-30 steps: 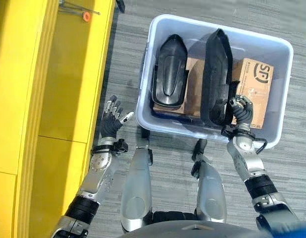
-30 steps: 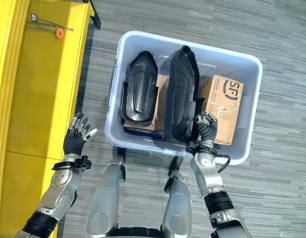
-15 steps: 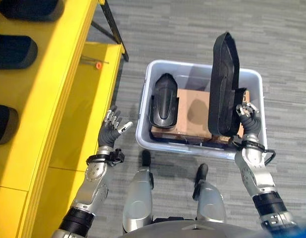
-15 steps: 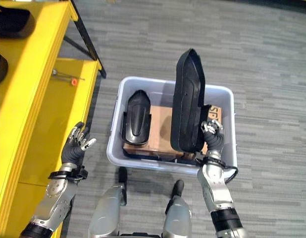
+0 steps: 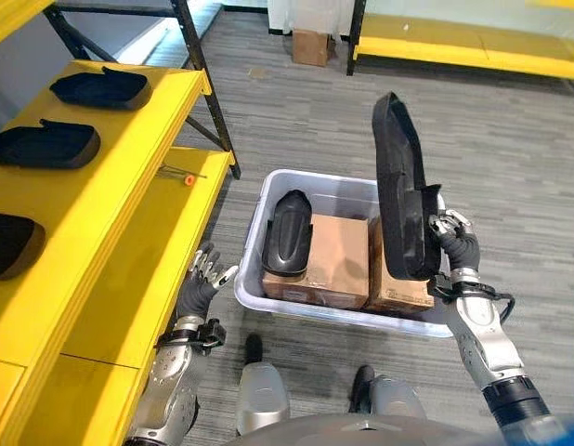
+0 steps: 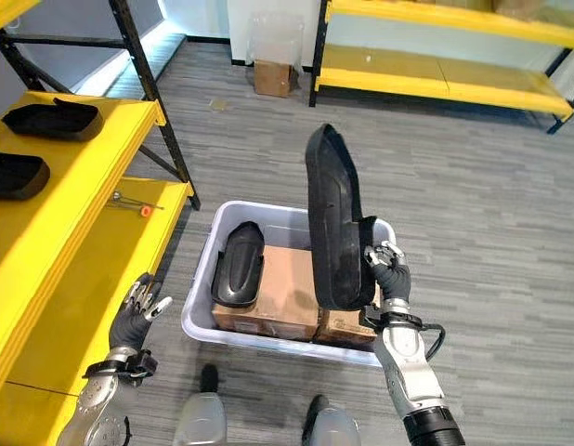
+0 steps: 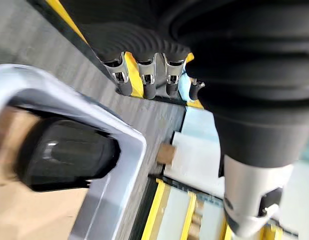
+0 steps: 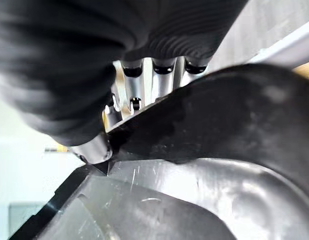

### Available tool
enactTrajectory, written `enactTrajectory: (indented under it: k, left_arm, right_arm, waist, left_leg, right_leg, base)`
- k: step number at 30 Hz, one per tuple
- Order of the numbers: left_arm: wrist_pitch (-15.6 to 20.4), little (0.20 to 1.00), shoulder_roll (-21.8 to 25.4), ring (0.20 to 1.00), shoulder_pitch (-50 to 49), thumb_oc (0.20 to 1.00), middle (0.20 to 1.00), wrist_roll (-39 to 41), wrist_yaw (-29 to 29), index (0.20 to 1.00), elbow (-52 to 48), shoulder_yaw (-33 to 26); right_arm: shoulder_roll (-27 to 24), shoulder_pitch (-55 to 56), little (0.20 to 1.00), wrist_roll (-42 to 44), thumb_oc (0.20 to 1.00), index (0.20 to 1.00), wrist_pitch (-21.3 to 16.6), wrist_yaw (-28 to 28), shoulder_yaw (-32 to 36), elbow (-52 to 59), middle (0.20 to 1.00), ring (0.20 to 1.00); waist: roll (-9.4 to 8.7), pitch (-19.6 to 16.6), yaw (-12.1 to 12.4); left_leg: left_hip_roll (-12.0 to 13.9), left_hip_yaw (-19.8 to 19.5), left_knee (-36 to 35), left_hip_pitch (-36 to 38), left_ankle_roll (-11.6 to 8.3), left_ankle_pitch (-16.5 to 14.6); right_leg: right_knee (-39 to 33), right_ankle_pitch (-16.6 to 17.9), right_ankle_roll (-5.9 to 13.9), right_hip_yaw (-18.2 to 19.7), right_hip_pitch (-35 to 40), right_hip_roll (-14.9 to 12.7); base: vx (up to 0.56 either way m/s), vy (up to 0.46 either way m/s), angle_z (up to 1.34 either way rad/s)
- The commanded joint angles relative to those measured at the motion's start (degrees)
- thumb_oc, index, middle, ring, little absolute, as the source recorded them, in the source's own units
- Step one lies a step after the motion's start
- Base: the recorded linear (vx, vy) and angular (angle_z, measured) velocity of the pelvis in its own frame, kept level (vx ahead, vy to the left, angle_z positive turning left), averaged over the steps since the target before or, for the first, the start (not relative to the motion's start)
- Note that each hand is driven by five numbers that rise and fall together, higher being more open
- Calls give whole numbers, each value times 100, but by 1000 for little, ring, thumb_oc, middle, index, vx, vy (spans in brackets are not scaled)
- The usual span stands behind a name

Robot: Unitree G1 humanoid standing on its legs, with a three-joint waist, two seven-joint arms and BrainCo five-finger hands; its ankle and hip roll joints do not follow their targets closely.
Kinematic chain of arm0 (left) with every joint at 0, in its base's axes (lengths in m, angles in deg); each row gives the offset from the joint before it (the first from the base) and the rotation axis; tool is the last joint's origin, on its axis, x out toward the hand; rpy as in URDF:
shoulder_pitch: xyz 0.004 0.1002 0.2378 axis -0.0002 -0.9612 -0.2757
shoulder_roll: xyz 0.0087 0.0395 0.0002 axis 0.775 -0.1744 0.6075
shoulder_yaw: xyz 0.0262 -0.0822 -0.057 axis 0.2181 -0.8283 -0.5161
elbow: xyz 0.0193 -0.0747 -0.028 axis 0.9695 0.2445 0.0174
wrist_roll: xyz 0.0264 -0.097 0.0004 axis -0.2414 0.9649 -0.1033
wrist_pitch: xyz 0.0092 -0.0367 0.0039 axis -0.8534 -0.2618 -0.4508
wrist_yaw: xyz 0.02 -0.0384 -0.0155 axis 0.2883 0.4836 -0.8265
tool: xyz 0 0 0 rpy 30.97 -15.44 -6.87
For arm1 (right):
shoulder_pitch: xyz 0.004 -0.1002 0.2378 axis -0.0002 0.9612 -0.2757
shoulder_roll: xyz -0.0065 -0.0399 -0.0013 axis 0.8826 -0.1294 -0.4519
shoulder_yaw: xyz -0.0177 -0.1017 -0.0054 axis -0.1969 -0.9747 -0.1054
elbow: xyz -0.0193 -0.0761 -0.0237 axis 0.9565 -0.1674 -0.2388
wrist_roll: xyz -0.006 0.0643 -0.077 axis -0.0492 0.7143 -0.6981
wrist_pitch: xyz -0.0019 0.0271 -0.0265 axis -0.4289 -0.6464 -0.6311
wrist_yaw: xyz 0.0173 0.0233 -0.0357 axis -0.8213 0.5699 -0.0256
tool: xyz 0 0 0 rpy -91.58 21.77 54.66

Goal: Move parts from the plastic box to the shelf.

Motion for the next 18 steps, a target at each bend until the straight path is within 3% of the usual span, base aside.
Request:
enactTrajectory:
  k: [1,3,4,6,7,8,9,10,11,13,14,17,18]
  left_arm:
    - [180,1000,29,1000,213,1000,1000,-35,131,1000,-118,-92]
    - [148,1000,-26,1000,286,1000,1000,-52,146,1000,0,-18]
    - [139,1000,-43,1000,354,1000,1000,-43,161,1000,45,4]
    - [135,1000,-75,1000,490,1000,1000,-36,195,1000,37,31]
    - [135,1000,-75,1000,490,1000,1000,-36,195,1000,37,31]
    - [140,1000,-57,1000,583,1000,1000,-56,199,1000,-16,17]
    - [143,1000,-64,1000,616,1000,1000,-75,179,1000,-40,45]
    - [143,1000,-63,1000,613,1000,1000,-75,178,1000,-41,46]
    - [130,1000,-80,1000,615,1000,1000,-79,212,1000,-24,52]
    - [105,1000,-55,1000,651,1000,1000,-56,229,1000,-22,72]
    - [106,1000,-16,1000,667,1000,1000,-89,249,1000,-35,78]
    - [110,1000,194,1000,611,1000,1000,-232,286,1000,-198,-18]
    - [124,1000,229,1000,567,1000,1000,-248,294,1000,-224,-102]
  right_arm:
    - [-203,-343,200,86,200,200,-475,-5,336,316,200,200]
    - [-220,-243,200,95,200,200,-487,-41,412,314,200,200]
    - [-240,-195,200,111,200,200,-477,-56,454,316,200,200]
    - [-211,11,200,190,200,200,-446,-22,578,397,200,200]
    - [-211,11,200,190,200,200,-446,-22,578,397,200,200]
    - [-161,137,200,261,200,200,-438,33,609,474,200,200]
    - [-113,196,200,307,200,200,-427,55,621,512,200,200]
    - [-112,200,200,307,200,200,-426,56,621,515,200,200]
    - [-32,308,200,414,200,200,-381,93,733,589,200,200]
    - [55,512,200,435,200,200,-364,144,860,735,200,200]
    - [109,567,200,451,200,200,-361,152,915,741,200,200]
    - [185,528,200,365,200,200,-312,155,993,696,200,200]
    - [249,494,200,313,200,200,-301,155,1004,724,200,200]
  waist:
    - [27,-87,120]
    - [-38,-99,83]
    - [-84,-97,45]
    - [-256,-200,-56]
    - [-256,-200,-57]
    - [-303,-288,-70]
    - [-322,-338,-79]
    - [-330,-337,-89]
    - [-290,-495,-206]
    - [-306,-633,-226]
    - [-366,-645,-204]
    - [-549,-706,-108]
    - [-645,-697,-46]
  left_leg:
    - [482,-291,-319,-478,-546,1654]
    - [485,146,-192,-564,-516,1689]
    - [459,384,29,-588,-443,1538]
    - [400,597,992,-345,-347,632]
    - [400,595,994,-347,-347,631]
    - [264,473,1424,-121,-300,181]
    - [45,348,1284,-2,-236,-5]
    - [28,344,1273,3,-228,0]
    - [-183,496,566,262,-130,-313]
    - [-298,527,298,277,-143,-440]
    - [-413,535,256,207,-82,-383]
    - [-919,402,148,143,109,-535]
    - [-1188,373,220,57,216,-687]
  right_leg:
    - [-206,53,361,-79,113,-174]
    - [-479,170,324,-361,272,-334]
    - [-585,277,300,-506,304,-415]
    - [-918,541,394,-757,418,-687]
    - [-918,541,395,-758,418,-687]
    - [-1070,719,421,-895,478,-853]
    - [-1111,910,450,-1036,459,-989]
    - [-1116,915,458,-1046,469,-1003]
    - [-1167,1111,633,-1139,516,-1177]
    - [-1188,1162,835,-1201,637,-1352]
    - [-1248,1322,818,-1333,650,-1480]
    - [-1424,1928,1115,-1501,769,-1938]
    - [-1527,2309,1279,-1542,837,-2167]
  base:
    - [-185,-105,46]
    - [-137,-37,103]
    - [-190,-55,141]
    - [-134,-24,103]
    - [-66,102,89]
    - [-92,185,87]
    - [-91,189,93]
    - [-6,284,93]
    - [68,302,91]
    - [101,329,114]
    - [57,276,123]
    - [52,392,53]
    - [59,379,54]
